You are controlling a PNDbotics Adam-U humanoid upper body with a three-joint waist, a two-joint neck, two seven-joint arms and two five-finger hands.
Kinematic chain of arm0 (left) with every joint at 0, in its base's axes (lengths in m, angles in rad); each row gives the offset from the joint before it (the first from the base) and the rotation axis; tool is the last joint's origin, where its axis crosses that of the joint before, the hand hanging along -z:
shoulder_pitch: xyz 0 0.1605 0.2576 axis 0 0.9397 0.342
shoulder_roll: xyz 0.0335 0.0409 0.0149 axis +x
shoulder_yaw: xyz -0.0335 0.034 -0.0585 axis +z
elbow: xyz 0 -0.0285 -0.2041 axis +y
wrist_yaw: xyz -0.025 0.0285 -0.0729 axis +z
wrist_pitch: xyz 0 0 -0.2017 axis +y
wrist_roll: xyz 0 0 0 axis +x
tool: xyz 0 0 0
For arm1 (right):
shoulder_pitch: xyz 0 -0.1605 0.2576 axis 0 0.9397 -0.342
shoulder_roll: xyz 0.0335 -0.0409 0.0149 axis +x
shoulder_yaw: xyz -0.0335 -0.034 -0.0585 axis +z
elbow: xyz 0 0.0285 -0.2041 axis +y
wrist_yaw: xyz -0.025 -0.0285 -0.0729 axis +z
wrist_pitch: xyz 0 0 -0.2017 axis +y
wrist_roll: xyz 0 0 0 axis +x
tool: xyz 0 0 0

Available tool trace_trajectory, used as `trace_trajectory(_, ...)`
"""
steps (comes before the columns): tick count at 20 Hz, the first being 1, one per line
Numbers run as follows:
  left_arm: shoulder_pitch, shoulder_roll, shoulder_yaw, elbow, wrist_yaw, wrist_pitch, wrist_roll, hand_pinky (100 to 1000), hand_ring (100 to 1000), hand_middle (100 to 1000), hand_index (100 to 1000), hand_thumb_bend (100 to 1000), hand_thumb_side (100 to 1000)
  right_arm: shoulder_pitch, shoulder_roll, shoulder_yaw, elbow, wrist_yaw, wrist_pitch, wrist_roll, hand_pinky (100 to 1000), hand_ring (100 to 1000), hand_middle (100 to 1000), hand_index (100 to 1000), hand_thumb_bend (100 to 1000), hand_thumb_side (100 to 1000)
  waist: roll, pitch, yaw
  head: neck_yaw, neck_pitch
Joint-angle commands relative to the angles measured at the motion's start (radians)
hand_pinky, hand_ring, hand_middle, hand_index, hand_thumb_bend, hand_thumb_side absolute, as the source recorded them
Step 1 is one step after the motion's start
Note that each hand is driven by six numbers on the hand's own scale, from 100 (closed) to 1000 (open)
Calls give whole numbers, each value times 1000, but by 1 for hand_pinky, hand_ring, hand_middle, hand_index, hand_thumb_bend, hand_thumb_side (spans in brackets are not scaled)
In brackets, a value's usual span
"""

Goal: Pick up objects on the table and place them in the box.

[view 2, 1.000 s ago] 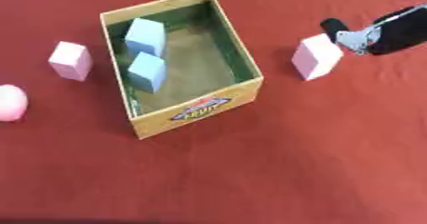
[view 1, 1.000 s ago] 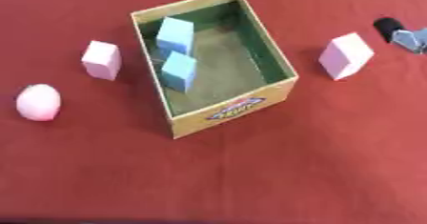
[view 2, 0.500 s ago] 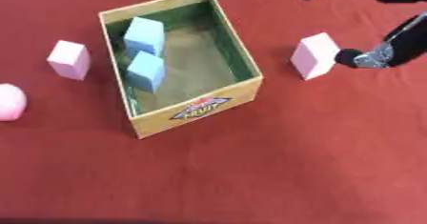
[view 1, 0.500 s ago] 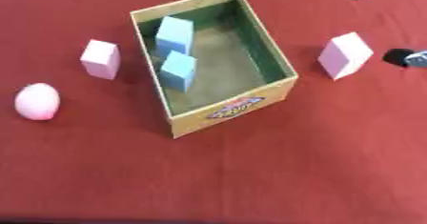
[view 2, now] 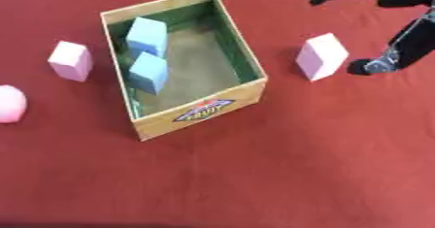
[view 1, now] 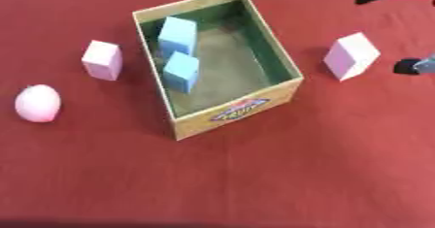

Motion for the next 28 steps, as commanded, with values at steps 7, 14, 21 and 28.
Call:
trace_trajectory(7,-11,20,-2,-15,9,0,-12,859,719,660,801,306,743,-57,26,40,122,33,-23,-19,926,960,917,993,363,225,-2,-19,5,-13,-6)
trace_trajectory(14,-11,15,-4,-15,11,1,-16,859,717,659,799,302,746,-103,65,71,225,60,-35,-26,925,959,916,995,356,234,1,-10,8,-15,-10)
trace_trajectory(21,-11,10,-4,-15,12,4,-18,860,715,658,799,298,748,-122,84,86,301,92,-57,-19,926,961,924,995,388,224,2,-3,10,-15,-12)
trace_trajectory(28,-12,3,-7,-15,15,8,-22,860,714,658,798,293,753,-157,117,100,367,110,-69,-20,923,957,926,994,385,216,3,4,11,-17,-16)
